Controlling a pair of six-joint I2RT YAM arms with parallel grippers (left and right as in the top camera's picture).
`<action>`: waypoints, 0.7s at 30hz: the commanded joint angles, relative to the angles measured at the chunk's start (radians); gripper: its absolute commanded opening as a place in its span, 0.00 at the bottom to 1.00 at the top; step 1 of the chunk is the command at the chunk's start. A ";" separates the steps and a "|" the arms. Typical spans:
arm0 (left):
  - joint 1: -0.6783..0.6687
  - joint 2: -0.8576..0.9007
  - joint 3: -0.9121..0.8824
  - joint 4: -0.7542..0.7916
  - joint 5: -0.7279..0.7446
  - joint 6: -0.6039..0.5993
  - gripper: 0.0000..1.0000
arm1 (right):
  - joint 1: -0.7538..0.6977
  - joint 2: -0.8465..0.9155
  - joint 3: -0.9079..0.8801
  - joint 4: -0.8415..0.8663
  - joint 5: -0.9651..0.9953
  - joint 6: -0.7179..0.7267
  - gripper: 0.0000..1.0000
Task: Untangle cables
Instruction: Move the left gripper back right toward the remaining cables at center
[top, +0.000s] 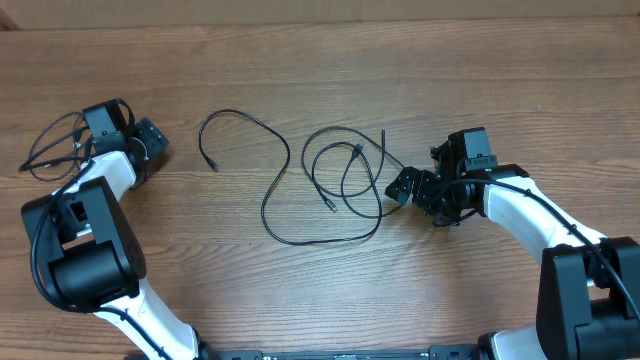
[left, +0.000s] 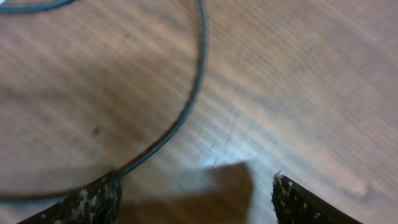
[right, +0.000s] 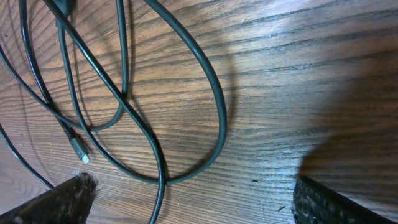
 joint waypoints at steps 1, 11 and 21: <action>-0.054 0.003 -0.057 -0.055 -0.055 -0.011 0.79 | -0.003 0.002 0.028 0.006 -0.005 0.001 1.00; -0.248 -0.003 -0.057 -0.053 -0.070 -0.011 0.88 | -0.003 0.002 0.028 0.006 -0.005 0.001 1.00; -0.409 -0.003 -0.057 -0.128 0.012 -0.051 0.90 | -0.003 0.002 0.028 0.006 -0.005 0.001 1.00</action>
